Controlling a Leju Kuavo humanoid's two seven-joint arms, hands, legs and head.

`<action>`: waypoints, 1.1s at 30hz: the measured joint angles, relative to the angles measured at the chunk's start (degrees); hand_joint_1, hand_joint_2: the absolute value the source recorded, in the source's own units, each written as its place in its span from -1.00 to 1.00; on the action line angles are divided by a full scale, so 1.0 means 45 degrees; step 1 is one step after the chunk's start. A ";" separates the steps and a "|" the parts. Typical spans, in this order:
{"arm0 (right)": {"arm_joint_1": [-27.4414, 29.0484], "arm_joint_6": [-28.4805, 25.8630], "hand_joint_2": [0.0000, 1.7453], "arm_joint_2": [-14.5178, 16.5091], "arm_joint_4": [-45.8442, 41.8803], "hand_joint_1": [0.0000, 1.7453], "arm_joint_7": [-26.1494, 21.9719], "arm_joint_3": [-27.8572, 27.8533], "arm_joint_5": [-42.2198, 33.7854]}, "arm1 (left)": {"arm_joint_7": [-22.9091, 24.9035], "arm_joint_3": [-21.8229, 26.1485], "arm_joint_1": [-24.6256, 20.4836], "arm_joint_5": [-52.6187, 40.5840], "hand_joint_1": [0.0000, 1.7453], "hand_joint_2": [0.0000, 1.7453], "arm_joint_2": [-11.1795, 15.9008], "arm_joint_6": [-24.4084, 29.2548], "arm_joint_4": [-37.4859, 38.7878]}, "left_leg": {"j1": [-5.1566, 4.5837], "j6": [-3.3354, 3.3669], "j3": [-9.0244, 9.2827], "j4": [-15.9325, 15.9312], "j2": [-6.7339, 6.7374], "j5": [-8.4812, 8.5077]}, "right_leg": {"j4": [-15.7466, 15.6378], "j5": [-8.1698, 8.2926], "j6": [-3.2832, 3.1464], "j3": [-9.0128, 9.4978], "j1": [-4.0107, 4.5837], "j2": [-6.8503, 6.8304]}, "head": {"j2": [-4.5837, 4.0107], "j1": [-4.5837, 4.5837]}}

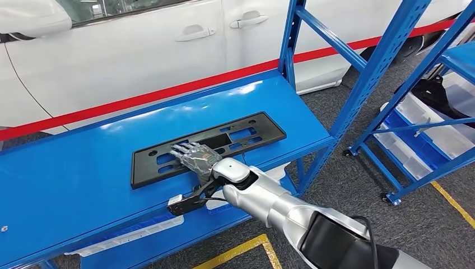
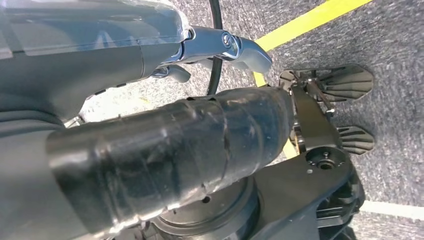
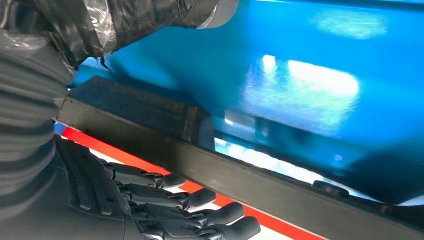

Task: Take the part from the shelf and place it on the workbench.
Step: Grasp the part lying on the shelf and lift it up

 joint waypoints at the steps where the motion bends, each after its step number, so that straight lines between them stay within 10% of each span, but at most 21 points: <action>1: 0.0007 -0.0142 1.00 0.0091 0.0059 -0.44 0.0114 0.0000 0.0109 | 0.0008 0.0032 -0.0026 -0.0004 -1.00 -1.00 -0.0016 0.0023 0.0000 | 0.0000 0.0000 0.0004 0.0000 0.0002 0.0000 | 0.0000 0.0000 0.0000 0.0002 0.0000 0.0001 | 0.0000 0.0000; 4: 0.0038 -0.0371 1.00 0.0285 0.0207 0.98 0.0309 0.0000 0.0275 | 0.0013 0.0152 -0.0065 -0.0012 -1.00 -1.00 -0.0053 0.0025 0.0000 | 0.0001 -0.0002 0.0011 -0.0001 0.0004 0.0002 | 0.0000 0.0005 -0.0007 0.0007 0.0003 0.0002 | 0.0000 -0.0001; 30: 0.0141 -0.0168 1.00 0.0693 0.0544 1.00 0.0432 -0.0174 0.0552 | 0.0017 0.0573 -0.0051 0.0032 -1.00 -1.00 -0.0143 0.0082 0.0000 | 0.0002 -0.0036 -0.0005 0.0000 -0.0005 0.0008 | -0.0003 0.0012 -0.0024 0.0005 0.0002 -0.0004 | 0.0000 0.0001; 33: 0.0126 -0.0017 1.00 0.0717 0.0541 1.00 0.0413 -0.0188 0.0592 | 0.0023 0.0637 -0.0047 0.0118 -1.00 0.50 -0.0143 -0.0055 0.0000 | 0.0002 -0.0035 -0.0004 0.0000 -0.0005 0.0008 | -0.0003 0.0013 -0.0025 0.0006 0.0002 -0.0004 | 0.0000 0.0001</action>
